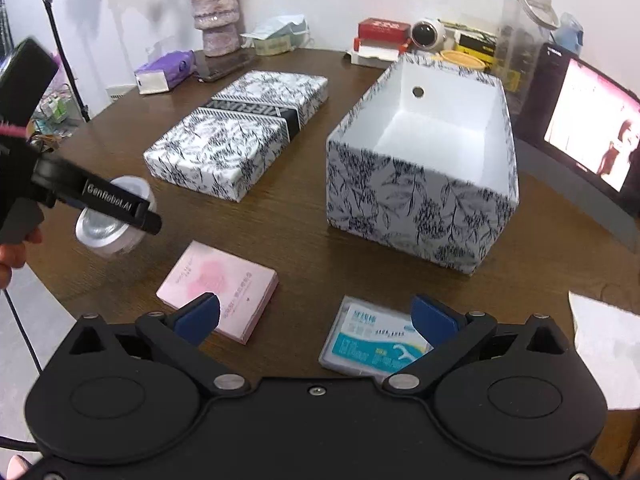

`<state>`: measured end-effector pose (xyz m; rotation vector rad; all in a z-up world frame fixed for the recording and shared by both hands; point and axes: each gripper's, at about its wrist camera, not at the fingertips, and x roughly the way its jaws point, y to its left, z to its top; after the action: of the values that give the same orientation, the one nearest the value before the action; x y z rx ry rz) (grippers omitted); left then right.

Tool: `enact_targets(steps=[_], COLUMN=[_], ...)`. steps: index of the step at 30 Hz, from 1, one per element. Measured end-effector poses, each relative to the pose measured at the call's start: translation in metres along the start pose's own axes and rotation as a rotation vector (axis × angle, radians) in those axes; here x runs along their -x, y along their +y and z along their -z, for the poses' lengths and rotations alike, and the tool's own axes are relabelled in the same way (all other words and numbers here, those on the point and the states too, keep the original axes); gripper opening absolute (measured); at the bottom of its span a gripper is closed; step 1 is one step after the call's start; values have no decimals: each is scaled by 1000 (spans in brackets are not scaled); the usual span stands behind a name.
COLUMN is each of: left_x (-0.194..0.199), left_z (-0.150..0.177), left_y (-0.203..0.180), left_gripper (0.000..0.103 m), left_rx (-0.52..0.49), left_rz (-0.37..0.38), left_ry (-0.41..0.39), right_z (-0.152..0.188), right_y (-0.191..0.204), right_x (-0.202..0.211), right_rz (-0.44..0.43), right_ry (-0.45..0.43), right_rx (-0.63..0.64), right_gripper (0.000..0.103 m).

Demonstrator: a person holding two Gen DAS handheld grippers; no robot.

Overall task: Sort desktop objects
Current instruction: 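Lift the compact with the left gripper and carry it over the open floral box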

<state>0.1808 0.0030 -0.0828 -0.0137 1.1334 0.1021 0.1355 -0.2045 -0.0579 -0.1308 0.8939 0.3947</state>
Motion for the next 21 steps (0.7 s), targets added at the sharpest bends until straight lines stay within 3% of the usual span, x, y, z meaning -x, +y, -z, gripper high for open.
enact_targets(steps=[11, 21], left_x=[59, 89], left_z=[-62, -120], left_y=[-60, -134], left_gripper=[80, 80], left_rx=[-130, -357], left_rz=[78, 160], left_ry=[-82, -159], right_z=[-41, -85], right_y=[-14, -36], right_x=[29, 42], right_rz=[-61, -50], right_ry=[-24, 2], right_rx=[50, 87], right_gripper=[103, 103])
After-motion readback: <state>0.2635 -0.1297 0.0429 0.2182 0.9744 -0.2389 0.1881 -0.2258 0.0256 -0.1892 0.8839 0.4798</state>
